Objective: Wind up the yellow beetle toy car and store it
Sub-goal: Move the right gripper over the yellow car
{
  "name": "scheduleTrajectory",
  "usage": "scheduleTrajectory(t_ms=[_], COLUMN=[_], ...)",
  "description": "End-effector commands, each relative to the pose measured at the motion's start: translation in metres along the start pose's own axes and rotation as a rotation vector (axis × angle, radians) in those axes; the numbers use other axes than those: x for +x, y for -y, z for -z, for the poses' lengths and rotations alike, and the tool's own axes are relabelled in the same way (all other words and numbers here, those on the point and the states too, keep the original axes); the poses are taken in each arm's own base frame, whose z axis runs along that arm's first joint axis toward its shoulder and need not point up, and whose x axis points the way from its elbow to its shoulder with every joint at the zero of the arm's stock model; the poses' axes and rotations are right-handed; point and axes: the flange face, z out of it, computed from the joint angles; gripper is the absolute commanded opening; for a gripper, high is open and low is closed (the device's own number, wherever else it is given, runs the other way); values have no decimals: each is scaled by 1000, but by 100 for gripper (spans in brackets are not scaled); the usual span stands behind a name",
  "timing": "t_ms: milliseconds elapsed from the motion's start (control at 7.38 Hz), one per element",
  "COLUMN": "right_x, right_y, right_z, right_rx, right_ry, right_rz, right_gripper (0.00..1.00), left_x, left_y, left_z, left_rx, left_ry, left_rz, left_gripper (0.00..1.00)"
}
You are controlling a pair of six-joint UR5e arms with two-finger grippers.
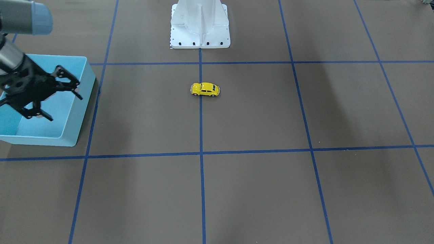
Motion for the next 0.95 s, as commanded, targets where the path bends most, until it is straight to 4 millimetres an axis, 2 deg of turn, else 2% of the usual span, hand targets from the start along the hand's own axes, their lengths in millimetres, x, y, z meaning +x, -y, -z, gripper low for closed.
scheduleTrajectory(t_ms=[0,407,542,678,814], right_x=[-82,-143,-175,-210,-236], right_y=[9,-35,-36,-29,-19], right_z=[-29,-71,-87,-106,-123], right_rx=[121,250,250,228,191], right_ry=[40,146,174,216,240], right_rz=[207,391,421,448,456], right_gripper=[99,99,99,99,99], left_x=[-15,-19,-17,-17,-18], left_y=[-3,0,0,0,-2], left_z=[3,3,4,4,4], left_rx=[7,-21,-18,-18,-18], left_ry=[30,64,62,61,59], left_rz=[-48,-18,-20,-20,-19], left_gripper=[100,100,100,100,100])
